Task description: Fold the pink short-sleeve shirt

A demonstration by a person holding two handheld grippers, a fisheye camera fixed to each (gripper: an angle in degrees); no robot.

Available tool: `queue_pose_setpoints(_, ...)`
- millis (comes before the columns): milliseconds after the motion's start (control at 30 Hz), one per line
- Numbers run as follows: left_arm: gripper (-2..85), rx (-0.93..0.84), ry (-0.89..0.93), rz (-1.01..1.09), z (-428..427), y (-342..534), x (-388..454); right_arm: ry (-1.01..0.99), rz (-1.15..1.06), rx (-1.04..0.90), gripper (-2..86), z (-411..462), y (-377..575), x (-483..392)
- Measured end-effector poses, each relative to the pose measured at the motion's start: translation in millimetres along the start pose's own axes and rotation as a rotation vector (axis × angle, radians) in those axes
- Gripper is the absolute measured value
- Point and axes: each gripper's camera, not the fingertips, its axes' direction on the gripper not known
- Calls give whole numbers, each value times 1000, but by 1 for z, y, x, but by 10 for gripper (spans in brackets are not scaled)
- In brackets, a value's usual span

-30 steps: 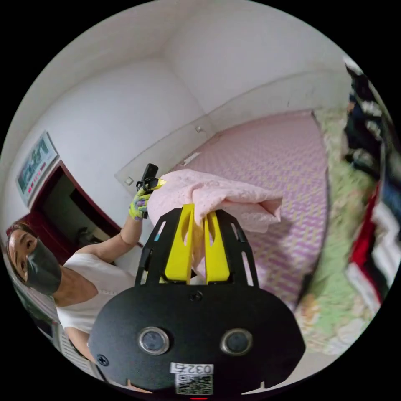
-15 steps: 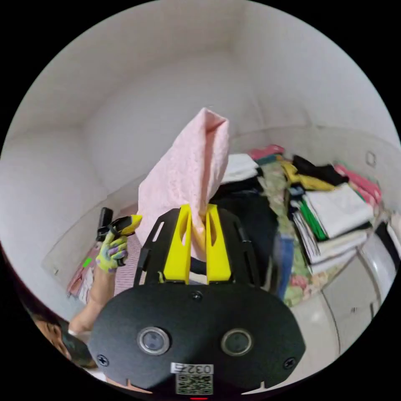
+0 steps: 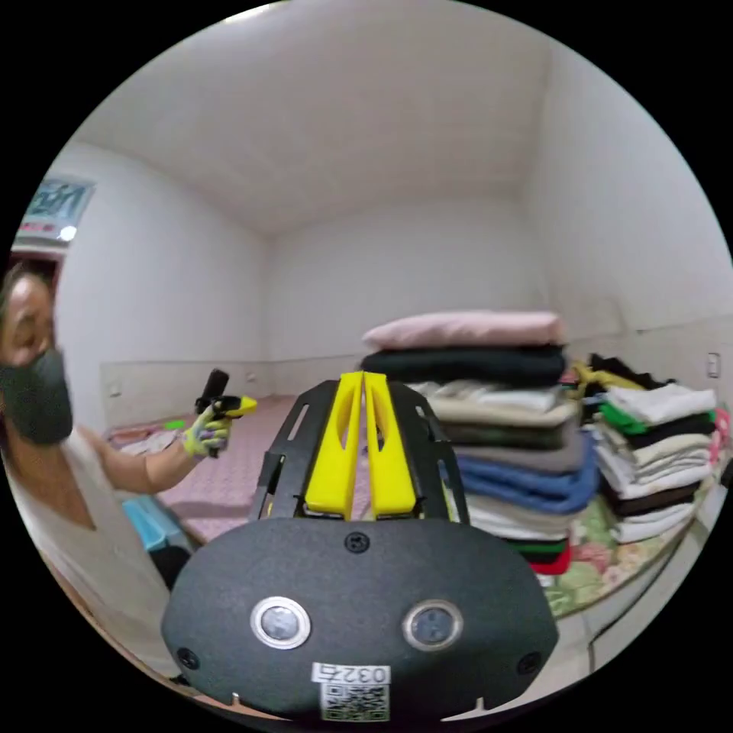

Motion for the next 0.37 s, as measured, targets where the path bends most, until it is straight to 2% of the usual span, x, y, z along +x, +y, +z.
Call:
queue_pose_setpoints(100,-8,8,-290,12,-38,114,40,-229,-9,-100,-9,49,89,-53)
queue_pose_setpoints(167,-8,17,-395,-22,-57,177,56,-343,40,-164,-9,84,131,-78)
queue_pose_setpoints(233,-9,16,-435,-79,-72,234,70,-470,98,-234,-10,123,163,-99)
queue_pose_setpoints(367,-9,232,-439,-279,-112,339,103,-737,74,-394,-10,195,188,-154)
